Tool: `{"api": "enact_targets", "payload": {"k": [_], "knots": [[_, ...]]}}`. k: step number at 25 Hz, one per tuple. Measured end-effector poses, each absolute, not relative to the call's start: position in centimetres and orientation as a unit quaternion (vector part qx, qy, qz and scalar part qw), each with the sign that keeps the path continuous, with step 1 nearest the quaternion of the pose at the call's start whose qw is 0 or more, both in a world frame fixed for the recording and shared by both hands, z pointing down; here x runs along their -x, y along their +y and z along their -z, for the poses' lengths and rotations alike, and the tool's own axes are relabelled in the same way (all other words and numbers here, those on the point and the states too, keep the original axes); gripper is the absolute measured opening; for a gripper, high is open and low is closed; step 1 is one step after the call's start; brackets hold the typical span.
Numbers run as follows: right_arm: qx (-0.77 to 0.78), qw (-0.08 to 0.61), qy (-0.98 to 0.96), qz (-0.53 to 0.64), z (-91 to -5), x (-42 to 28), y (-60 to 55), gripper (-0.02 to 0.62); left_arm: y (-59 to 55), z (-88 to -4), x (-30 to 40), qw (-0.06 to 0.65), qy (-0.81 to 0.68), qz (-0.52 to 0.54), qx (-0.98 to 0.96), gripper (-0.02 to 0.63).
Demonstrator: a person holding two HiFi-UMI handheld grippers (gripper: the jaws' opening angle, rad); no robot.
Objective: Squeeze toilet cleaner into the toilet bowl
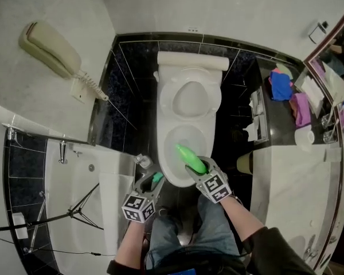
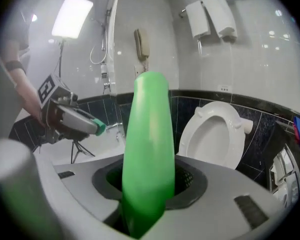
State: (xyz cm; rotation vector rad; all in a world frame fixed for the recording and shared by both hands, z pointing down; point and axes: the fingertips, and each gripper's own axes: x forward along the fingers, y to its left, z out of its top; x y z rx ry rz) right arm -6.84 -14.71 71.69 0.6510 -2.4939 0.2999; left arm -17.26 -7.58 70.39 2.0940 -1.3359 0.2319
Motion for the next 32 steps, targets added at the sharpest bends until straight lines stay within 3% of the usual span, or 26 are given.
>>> {"api": "enact_targets", "payload": {"k": [7,15,22,32], "knots": [[-0.248,0.165,-0.949,-0.106,-58.8,7.5,-13.5,0.181,-6.2,-60.9,17.6,0.265,-0.508,-0.079,-0.816,0.150],[-0.297,0.086,-0.947,-0.091,-50.6,6.5,-11.3,0.183,-4.5,-53.3,18.2,0.211,-0.484,-0.065,-0.847,0.150],[-0.291,0.074,-0.948,-0.107,-46.0,5.2,-7.2,0.187,-1.9,-48.4,17.3,0.193,-0.475,-0.057,-0.856,0.150],[-0.264,0.075,-0.957,-0.098,-46.6,1.7,-5.7,0.186,-1.9,-46.9,14.4,0.190,-0.503,-0.054,-0.841,0.150]]}}
